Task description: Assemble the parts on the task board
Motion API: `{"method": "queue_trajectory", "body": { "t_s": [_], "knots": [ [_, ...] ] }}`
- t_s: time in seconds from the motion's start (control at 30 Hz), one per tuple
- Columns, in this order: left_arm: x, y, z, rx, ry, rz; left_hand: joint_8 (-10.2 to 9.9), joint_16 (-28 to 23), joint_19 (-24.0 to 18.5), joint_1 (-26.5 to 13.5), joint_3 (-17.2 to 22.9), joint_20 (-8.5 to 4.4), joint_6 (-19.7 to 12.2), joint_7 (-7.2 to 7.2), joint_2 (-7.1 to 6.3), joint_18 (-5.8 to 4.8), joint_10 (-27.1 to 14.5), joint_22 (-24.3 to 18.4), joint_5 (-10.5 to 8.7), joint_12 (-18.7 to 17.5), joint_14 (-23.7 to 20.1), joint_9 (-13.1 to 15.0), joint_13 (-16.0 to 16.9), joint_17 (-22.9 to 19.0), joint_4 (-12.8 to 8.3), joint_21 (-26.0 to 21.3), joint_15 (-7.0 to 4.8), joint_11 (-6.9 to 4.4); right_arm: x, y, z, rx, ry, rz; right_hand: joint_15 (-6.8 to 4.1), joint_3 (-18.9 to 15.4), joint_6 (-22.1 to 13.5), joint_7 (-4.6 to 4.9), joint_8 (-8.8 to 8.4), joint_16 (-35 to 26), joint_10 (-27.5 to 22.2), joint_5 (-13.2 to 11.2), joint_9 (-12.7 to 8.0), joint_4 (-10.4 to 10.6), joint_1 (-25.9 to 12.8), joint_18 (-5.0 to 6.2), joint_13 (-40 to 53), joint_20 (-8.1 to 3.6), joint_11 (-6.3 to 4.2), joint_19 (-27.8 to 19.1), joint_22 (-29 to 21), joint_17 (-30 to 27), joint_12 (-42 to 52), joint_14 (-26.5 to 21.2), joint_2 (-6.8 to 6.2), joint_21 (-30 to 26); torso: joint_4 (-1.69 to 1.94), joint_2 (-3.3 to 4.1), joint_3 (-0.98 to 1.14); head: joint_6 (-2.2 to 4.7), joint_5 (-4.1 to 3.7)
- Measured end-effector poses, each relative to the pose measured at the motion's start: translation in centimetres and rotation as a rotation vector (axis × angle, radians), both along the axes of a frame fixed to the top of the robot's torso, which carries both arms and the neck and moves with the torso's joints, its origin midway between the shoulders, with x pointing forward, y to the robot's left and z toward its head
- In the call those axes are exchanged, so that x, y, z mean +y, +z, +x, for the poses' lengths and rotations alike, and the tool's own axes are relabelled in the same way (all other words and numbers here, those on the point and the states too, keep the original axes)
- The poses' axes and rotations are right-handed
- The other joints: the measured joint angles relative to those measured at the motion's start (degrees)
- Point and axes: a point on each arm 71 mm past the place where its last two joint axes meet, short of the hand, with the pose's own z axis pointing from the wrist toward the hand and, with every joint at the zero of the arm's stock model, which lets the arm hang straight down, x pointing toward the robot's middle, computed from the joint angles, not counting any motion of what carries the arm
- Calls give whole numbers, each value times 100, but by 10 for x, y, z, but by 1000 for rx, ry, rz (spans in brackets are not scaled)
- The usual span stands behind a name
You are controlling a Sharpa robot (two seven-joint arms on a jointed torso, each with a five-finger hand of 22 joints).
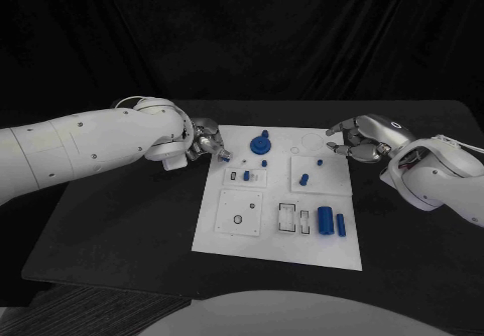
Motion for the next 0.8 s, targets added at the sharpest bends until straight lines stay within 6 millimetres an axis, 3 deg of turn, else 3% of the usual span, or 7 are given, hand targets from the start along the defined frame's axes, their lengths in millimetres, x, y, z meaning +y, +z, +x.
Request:
{"method": "queue_trajectory", "body": {
  "t_s": [0.07, 0.27, 0.8],
  "knots": [
    [-1, 0, -5, 6, -2, -1, 0, 0, 0, -56, 126, 0, 10, 11, -14, 0, 0, 0, -58, 0, 0, 1, 0, 0, -126, 0, 0, 0, 0, 0, 0, 0, 1, 1, 0, 0, 0, 0, 0, 0, 0, 0, 0, 0, 0, 0, 0, 0, 0, 0, 0, 0, 0, 0, 0, 0, 0, 0, 1, 0, 2],
    [-7, 1, -17, 14, -10, 8, 1, 0, 0, -151, 190, 0, 11, 13, 19, 0, 0, 0, -163, 0, 0, 9, 0, 0, -189, -37, 0, 0, -1, 0, -1, 0, -1, 2, 0, 0, 0, 0, 0, 0, 0, 0, -7, 0, 0, 0, 0, 0, 0, 0, -1, 0, 0, 0, 0, 0, 1, -5, 6, 0, 10],
    [-14, -1, -25, -4, -14, 34, 0, 0, 0, -227, 190, 0, 14, 19, 81, 0, 0, 0, -222, 0, 0, 9, 0, 0, -190, -37, 0, 0, -1, 0, -3, 2, 0, 3, 0, 0, 0, 0, 0, 0, 0, 0, -7, 0, -1, 0, 0, 0, 0, 0, -2, 0, 0, 0, 0, 0, -7, -4, 0, 0, 43]
  ]
}}
